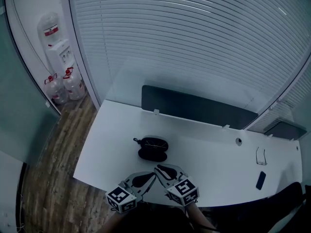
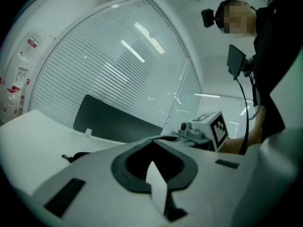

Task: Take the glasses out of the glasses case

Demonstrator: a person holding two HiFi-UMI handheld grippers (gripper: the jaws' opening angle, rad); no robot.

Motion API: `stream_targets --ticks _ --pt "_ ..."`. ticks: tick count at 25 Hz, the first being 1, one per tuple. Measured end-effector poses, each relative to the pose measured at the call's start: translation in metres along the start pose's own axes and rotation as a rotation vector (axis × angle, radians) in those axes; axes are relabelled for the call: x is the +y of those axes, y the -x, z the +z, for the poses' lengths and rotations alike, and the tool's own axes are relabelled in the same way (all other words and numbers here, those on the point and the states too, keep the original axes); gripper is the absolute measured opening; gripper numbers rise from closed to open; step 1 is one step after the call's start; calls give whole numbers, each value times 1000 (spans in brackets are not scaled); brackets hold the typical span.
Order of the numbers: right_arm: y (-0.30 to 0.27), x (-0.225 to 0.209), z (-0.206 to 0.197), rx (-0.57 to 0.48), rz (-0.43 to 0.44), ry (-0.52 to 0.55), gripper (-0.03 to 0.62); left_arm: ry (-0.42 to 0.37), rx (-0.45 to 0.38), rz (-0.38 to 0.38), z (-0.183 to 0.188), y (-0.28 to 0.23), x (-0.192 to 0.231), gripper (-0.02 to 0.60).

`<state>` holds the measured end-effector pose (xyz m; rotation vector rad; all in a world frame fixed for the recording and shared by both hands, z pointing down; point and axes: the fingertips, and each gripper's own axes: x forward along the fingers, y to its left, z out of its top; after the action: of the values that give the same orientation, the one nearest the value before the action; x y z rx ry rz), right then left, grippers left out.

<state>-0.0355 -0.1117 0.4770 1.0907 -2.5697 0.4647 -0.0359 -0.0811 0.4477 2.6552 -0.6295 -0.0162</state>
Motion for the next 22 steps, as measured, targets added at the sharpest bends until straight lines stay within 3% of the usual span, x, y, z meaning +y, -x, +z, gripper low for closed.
stream_targets --ticks 22 --pt "-39 -33 -12 127 -25 95 51 79 10 32 -9 -22 44 3"
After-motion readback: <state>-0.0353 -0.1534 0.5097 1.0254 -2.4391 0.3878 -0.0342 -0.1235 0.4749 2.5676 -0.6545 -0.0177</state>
